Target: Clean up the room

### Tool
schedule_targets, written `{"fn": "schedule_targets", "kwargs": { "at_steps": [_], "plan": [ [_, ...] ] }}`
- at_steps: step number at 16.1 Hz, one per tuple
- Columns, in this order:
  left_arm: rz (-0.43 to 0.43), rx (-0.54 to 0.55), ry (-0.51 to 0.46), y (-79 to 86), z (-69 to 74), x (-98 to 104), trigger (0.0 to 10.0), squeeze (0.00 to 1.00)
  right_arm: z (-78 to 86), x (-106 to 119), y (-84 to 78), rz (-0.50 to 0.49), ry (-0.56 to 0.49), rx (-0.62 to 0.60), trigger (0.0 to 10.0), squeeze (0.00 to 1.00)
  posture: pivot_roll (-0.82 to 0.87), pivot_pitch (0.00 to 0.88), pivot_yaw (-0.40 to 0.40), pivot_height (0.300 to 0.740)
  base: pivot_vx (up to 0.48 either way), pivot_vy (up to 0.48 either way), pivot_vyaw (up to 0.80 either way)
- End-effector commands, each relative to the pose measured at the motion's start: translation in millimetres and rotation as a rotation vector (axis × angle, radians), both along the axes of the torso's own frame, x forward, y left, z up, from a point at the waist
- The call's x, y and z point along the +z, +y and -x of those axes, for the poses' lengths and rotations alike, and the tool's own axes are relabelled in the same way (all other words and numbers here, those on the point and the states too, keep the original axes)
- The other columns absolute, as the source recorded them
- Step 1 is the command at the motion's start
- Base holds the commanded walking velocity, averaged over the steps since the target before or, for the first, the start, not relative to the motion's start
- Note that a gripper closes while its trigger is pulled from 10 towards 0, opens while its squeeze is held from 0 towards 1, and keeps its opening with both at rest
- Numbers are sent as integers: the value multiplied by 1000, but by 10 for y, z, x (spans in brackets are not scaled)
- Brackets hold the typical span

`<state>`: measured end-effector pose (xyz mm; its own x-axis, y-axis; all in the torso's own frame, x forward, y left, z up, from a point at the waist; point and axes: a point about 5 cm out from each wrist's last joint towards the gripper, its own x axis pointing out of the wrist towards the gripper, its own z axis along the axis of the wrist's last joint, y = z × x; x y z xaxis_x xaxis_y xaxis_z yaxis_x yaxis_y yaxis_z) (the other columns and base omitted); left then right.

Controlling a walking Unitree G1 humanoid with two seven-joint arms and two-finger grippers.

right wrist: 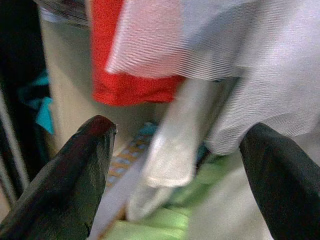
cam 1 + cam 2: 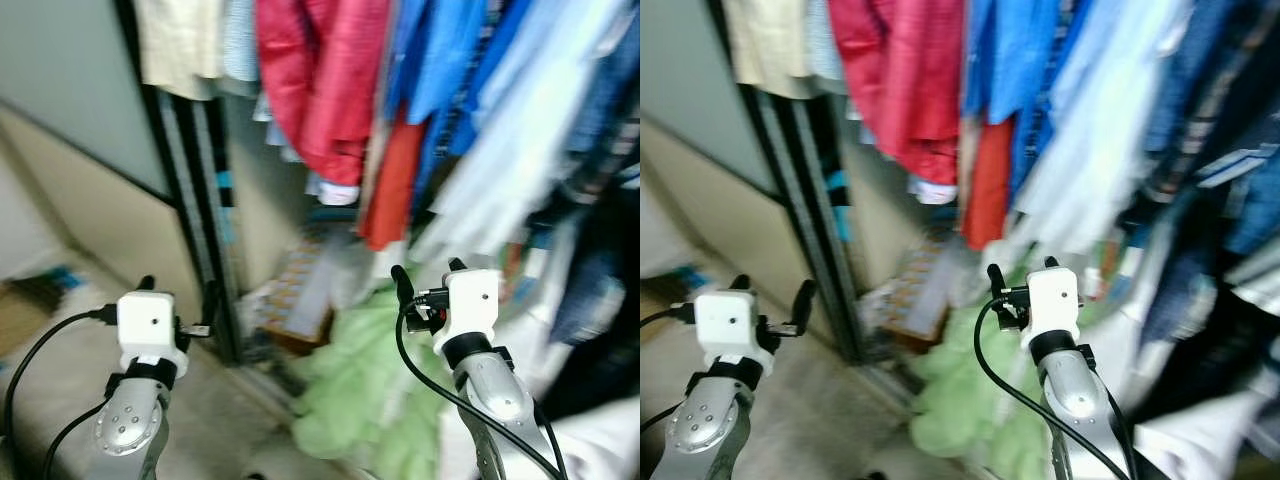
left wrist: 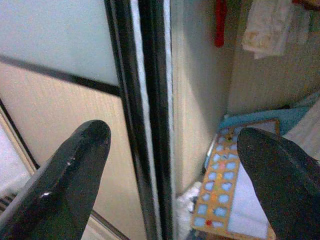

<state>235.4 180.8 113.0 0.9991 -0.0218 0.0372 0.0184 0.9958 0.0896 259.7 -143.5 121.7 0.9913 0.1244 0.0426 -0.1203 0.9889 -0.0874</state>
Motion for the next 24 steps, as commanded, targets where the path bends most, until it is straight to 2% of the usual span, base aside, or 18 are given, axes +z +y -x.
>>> {"fn": "schedule_targets", "kwargs": {
  "at_steps": [1,4,5,7,9,10,12,21,23,24],
  "plan": [
    [-6,-32,-13,-42,-30,20,10000,0,-14,7,-48,-10,-4,-31,10000,0,-13,27,-12,740,0,0,794],
    [-6,-23,16,-86,-107,31,10000,0,8,-9,-33,-32,-6,-46,10000,0,-17,24,5,740,0,0,788],
    [4,-79,9,-101,-105,39,10000,0,10,-16,-21,-19,-2,-33,10000,0,-15,27,-7,740,0,0,781],
    [24,-30,21,-51,-73,5,10000,0,17,-20,-3,12,2,-13,10000,0,-13,32,-21,740,0,0,784],
    [68,-9,29,-42,6,-24,10000,0,24,-21,13,-36,14,5,10000,0,-7,44,-36,740,0,0,781],
    [73,0,31,-44,24,-29,10000,0,11,-22,22,-13,14,17,10000,0,-4,49,-40,740,0,0,763],
    [38,40,39,-36,51,-41,10000,0,-3,-14,42,-3,12,23,10000,0,2,58,-49,740,0,0,769],
    [36,44,43,-72,23,-43,10000,0,-6,2,21,-7,17,35,10000,0,-18,75,-59,740,0,0,769],
    [-11,103,29,-69,22,-25,10000,0,-10,4,26,-4,18,40,10000,0,-16,80,-62,740,0,0,769],
    [13,38,25,-110,14,-23,10000,0,-13,3,27,-5,19,43,10000,0,-16,80,-62,740,0,0,769]
  ]
}}
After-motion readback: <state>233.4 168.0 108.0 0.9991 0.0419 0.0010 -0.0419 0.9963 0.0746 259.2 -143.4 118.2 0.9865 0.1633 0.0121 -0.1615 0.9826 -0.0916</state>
